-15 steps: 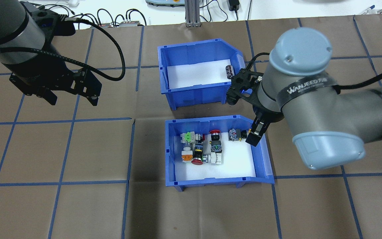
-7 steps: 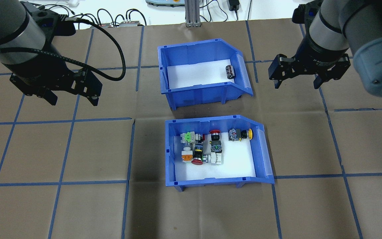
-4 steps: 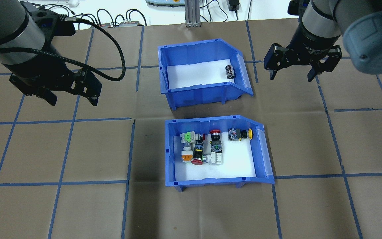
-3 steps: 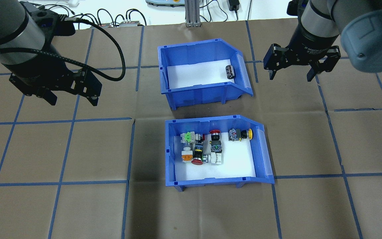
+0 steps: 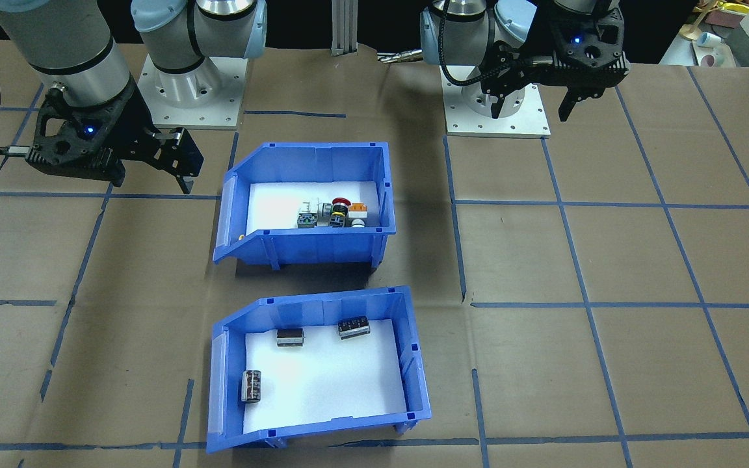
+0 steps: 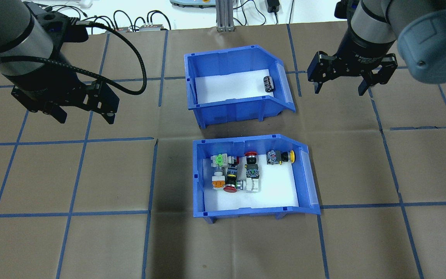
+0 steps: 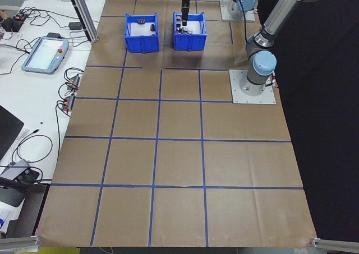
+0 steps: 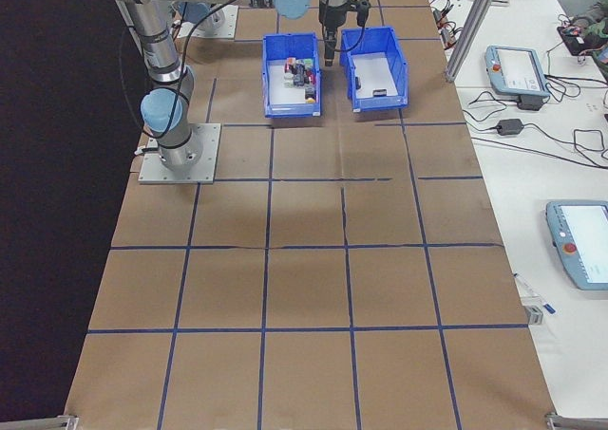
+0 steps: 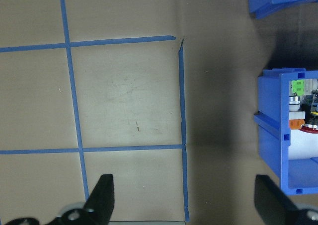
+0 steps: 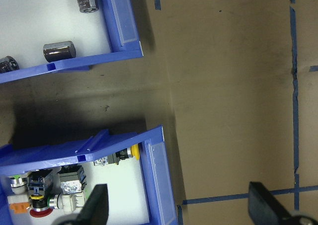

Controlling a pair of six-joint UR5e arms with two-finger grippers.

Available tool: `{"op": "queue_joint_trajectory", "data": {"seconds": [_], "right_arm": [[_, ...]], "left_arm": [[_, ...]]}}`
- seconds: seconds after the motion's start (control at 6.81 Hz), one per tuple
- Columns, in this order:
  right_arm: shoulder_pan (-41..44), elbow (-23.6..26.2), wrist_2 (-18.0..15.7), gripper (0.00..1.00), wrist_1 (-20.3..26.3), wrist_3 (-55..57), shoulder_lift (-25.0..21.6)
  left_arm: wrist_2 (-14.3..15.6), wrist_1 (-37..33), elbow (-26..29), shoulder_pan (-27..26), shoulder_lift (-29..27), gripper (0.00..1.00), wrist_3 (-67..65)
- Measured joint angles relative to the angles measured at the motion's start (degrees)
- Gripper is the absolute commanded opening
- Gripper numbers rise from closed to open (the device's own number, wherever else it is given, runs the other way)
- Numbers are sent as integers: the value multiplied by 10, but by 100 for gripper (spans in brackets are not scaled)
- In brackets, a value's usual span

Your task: Place battery box in front

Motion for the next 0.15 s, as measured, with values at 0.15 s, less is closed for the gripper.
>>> {"op": "queue_joint_trajectory", "data": {"seconds": [0.15], "right_arm": [[0,-1,0,100,1,0,-1]], "left_arm": [[0,0,0,0,0,99,0]]}}
